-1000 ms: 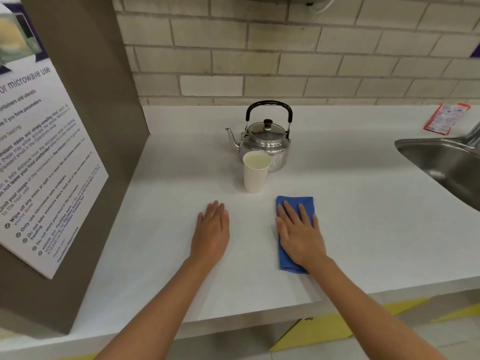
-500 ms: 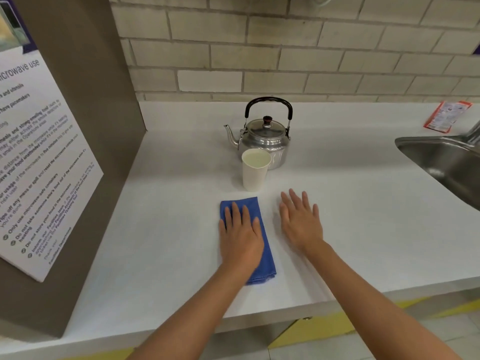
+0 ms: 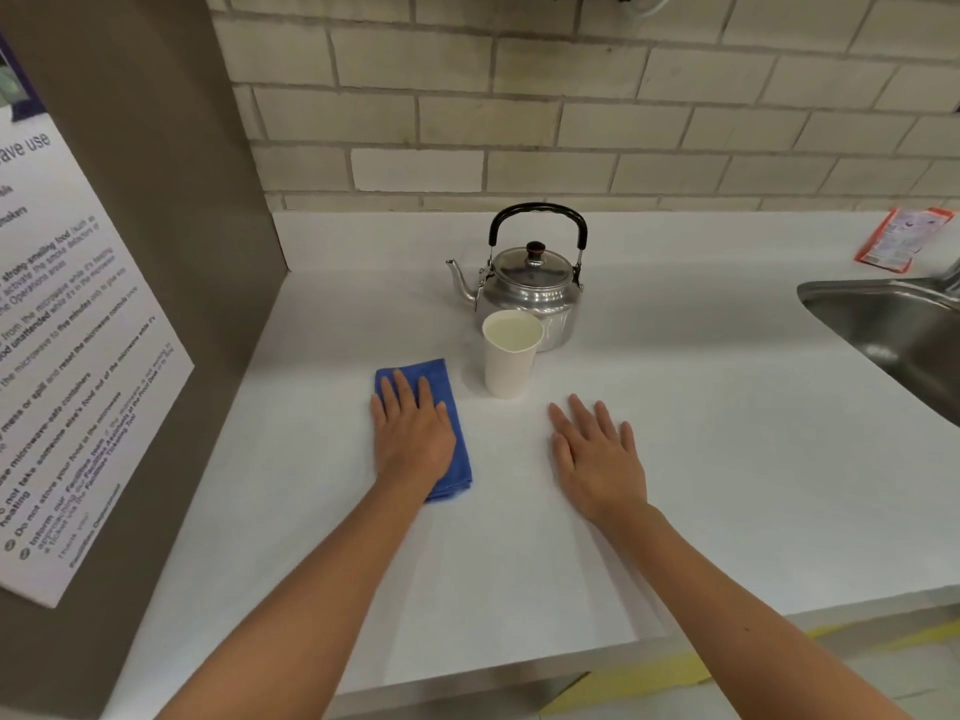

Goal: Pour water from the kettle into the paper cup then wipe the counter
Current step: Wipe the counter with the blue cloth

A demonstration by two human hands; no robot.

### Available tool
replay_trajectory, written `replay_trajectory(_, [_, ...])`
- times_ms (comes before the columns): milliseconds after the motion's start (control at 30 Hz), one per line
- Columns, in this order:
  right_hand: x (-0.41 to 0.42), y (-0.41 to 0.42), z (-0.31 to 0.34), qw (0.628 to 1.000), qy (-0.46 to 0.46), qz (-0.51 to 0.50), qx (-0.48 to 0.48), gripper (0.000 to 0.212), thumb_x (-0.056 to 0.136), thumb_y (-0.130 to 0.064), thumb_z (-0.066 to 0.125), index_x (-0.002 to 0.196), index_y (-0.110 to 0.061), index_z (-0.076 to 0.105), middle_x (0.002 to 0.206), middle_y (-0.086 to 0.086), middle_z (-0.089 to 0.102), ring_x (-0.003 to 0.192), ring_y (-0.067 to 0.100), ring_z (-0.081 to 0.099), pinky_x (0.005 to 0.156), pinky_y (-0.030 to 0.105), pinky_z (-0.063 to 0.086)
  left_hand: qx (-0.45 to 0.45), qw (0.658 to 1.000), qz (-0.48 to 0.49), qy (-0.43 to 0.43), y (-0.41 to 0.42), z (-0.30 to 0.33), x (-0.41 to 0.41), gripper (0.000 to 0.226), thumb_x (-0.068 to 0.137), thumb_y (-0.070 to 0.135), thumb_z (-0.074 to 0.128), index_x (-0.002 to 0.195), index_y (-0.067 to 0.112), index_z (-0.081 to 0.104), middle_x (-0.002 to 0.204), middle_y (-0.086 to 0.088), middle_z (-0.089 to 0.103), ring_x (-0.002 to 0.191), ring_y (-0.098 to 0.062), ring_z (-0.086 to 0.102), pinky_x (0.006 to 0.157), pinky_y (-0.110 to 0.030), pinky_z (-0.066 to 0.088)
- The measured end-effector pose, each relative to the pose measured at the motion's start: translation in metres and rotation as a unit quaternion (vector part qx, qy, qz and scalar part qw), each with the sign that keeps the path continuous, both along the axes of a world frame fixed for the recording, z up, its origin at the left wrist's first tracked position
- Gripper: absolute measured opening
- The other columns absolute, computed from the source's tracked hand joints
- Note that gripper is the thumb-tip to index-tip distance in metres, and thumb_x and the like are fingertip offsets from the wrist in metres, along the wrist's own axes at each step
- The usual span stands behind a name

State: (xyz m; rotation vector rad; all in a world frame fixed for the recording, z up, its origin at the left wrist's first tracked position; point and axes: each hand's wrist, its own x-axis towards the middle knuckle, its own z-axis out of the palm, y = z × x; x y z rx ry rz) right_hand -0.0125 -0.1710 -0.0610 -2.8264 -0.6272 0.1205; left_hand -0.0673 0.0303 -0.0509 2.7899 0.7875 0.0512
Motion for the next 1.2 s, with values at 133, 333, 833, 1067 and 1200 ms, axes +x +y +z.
replay_trajectory(133, [0.001,-0.001,-0.002,1.000,0.000,-0.001,-0.003,0.050,0.098,-0.040,0.014,0.149,-0.037,0.012,0.160,-0.010,0.005,0.148,0.018,-0.004,0.120,0.042,-0.002,0.007,0.997,-0.073,-0.008,-0.010,-0.007,0.005,0.052,0.100,0.031,0.011,0.148,0.015,0.001,0.159,-0.013,-0.005,0.146,-0.029,-0.006,0.119,-0.040,-0.005])
replay_trajectory(333, [0.002,0.000,-0.004,1.000,0.006,-0.002,0.007,0.050,0.098,-0.042,0.012,0.148,-0.039,0.012,0.160,-0.012,0.005,0.148,0.017,-0.004,0.120,0.041,-0.002,0.006,0.995,-0.094,-0.021,0.012,-0.023,-0.025,0.052,0.100,0.032,0.011,0.148,0.020,0.000,0.159,-0.007,-0.007,0.147,-0.023,-0.008,0.117,-0.033,-0.008])
replay_trajectory(833, [0.004,-0.001,-0.010,1.000,-0.015,-0.006,0.003,0.053,0.096,-0.044,0.008,0.148,-0.040,0.011,0.160,-0.012,0.006,0.148,0.017,-0.003,0.119,0.041,-0.001,0.033,0.984,-0.175,-0.016,0.030,-0.012,0.060,0.049,0.100,0.026,0.017,0.148,0.018,0.012,0.159,-0.001,0.010,0.146,-0.026,0.006,0.119,-0.041,0.005])
replay_trajectory(1067, [0.003,0.000,-0.008,1.000,-0.016,-0.008,0.001,0.051,0.097,-0.043,0.011,0.148,-0.041,0.011,0.160,-0.013,0.006,0.148,0.017,-0.003,0.119,0.041,0.000,0.041,0.987,-0.153,-0.029,0.051,-0.015,0.048,0.049,0.099,0.026,0.016,0.148,0.019,0.015,0.159,-0.002,0.012,0.146,-0.025,0.009,0.119,-0.041,0.009])
replay_trajectory(1200, [0.003,0.001,-0.006,1.000,-0.012,-0.007,0.002,0.050,0.098,-0.042,0.012,0.148,-0.041,0.011,0.160,-0.012,0.005,0.148,0.016,-0.004,0.119,0.040,-0.001,0.030,0.997,-0.076,-0.001,0.062,-0.004,0.073,0.050,0.100,0.026,0.015,0.148,0.017,0.011,0.159,-0.005,0.008,0.146,-0.027,0.006,0.118,-0.043,0.007])
